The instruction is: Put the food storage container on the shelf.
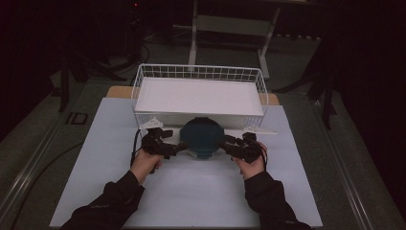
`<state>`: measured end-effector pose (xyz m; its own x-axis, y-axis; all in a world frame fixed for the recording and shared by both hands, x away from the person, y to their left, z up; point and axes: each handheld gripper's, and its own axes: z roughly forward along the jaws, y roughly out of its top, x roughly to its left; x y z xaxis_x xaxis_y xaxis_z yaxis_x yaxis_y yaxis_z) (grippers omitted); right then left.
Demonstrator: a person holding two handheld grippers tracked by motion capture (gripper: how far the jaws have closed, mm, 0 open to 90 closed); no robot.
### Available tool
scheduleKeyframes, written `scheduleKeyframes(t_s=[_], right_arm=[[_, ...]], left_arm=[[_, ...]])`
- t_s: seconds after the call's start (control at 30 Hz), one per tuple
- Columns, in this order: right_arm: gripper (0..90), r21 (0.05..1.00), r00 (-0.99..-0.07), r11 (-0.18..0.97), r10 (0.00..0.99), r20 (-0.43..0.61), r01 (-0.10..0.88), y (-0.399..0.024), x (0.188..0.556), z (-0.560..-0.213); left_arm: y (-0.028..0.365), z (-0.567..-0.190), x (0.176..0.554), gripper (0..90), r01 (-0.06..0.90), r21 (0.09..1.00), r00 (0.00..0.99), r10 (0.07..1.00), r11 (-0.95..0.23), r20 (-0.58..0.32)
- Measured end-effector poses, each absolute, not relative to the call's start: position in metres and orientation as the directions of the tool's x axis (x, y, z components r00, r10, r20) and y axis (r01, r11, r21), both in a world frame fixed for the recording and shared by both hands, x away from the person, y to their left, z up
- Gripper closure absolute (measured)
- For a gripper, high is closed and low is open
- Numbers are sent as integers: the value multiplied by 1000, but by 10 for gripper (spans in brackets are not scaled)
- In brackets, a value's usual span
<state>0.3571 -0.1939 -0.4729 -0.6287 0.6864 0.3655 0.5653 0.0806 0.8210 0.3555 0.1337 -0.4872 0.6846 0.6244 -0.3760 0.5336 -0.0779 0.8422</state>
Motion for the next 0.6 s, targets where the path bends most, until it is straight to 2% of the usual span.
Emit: scheduleKeyframes(t_s=[0.3,0.33,0.37,0.43,0.5,0.53,0.6], right_arm=[[569,804,-686,149,623,376,576,-182,329,-474],[595,801,-689,153,618,379,579,-181,327,-475],[672,783,-704,167,576,416,599,-180,321,-478],[748,772,-708,178,561,429,610,-178,319,-480],[783,768,-711,185,553,435,613,-177,318,-482],[899,766,-722,209,547,424,608,-175,317,-484],[900,761,-728,234,549,410,605,-171,317,-486]], left_arm=[[139,-475,331,9,513,851,714,605,-110,-352],[140,-473,326,9,509,852,721,603,-125,-342],[141,-471,322,9,505,853,727,597,-132,-338],[142,-471,320,9,507,852,730,590,-129,-345],[145,-470,316,9,505,854,728,592,-122,-346],[146,-470,312,9,503,857,728,591,-116,-347],[147,-470,307,9,497,859,729,596,-123,-337]])
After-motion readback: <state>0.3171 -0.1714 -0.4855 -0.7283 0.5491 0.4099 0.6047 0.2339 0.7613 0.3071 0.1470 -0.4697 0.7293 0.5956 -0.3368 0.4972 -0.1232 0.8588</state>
